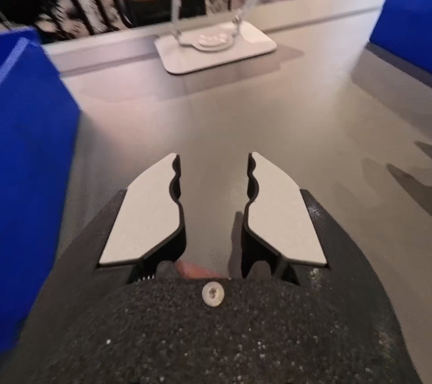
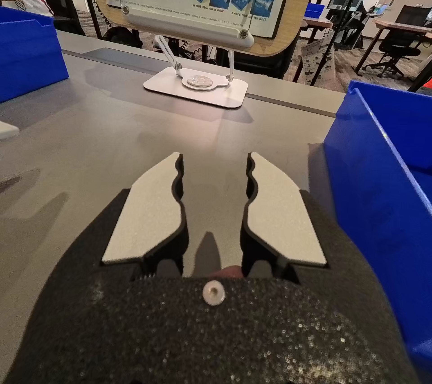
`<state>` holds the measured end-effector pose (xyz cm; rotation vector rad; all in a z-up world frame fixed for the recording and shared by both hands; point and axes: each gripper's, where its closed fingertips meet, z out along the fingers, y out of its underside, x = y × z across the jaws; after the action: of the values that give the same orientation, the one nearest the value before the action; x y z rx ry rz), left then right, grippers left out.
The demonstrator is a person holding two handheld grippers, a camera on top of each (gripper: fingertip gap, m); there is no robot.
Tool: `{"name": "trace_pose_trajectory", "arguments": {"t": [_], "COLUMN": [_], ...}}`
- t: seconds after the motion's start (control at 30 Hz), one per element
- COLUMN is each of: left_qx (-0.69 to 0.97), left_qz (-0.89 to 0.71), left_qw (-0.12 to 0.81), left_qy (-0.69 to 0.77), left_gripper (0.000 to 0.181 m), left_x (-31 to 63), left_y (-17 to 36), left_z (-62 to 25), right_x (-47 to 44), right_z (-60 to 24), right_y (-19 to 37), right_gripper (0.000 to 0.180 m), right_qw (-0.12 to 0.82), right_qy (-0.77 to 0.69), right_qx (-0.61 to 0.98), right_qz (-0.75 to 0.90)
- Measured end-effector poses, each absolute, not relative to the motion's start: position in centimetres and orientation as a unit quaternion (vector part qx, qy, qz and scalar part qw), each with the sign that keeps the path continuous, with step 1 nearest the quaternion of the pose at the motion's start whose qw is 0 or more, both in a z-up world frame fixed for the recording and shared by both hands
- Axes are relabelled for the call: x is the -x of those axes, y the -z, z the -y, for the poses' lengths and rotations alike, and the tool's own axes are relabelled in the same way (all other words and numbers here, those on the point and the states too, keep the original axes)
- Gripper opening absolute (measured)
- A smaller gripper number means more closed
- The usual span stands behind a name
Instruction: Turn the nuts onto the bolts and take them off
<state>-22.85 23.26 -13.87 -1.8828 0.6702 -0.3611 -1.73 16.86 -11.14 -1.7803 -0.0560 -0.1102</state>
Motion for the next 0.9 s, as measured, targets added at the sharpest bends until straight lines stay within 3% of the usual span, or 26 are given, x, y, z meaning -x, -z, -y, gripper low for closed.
{"name": "trace_pose_trajectory", "arguments": {"t": [0.1, 0.27, 0.43, 0.5, 0.57, 0.73, 0.9], "left_qx": [0.812, 0.798, 0.744, 0.743, 0.761, 0.823, 0.866], "left_qz": [-0.29, -0.291, -0.394, -0.435, -0.474, -0.504, -0.473], "left_qw": [0.47, 0.467, 0.518, 0.496, 0.44, 0.256, 0.159], "left_qy": [0.19, 0.247, 0.151, 0.11, 0.055, -0.049, -0.027], "left_gripper": [0.067, 0.055, 0.052, 0.044, 0.046, 0.051, 0.047], "left_x": [22.2, 22.1, 26.9, 30.5, 34.4, 43.0, 44.9], "left_y": [15.3, 13.8, 4.7, 1.5, 0.3, 5.1, 12.2], "left_z": [-23.3, -21.9, -18.9, -19.5, -21.5, -27.9, -31.1], "right_x": [1.8, 2.1, 2.1, 2.2, 2.2, 2.3, 2.7], "right_z": [-16.9, -17.0, -17.0, -17.0, -17.0, -17.1, -17.3], "right_y": [11.2, 11.4, 11.5, 11.5, 11.5, 11.6, 11.9], "right_gripper": [0.051, 0.051, 0.05, 0.05, 0.05, 0.048, 0.047], "right_qw": [0.626, 0.621, 0.618, 0.619, 0.618, 0.616, 0.606], "right_qy": [0.051, 0.052, 0.044, 0.043, 0.043, 0.036, 0.033], "right_qx": [0.777, 0.781, 0.784, 0.783, 0.784, 0.786, 0.793], "right_qz": [0.029, 0.037, 0.038, 0.039, 0.041, 0.044, 0.055]}}
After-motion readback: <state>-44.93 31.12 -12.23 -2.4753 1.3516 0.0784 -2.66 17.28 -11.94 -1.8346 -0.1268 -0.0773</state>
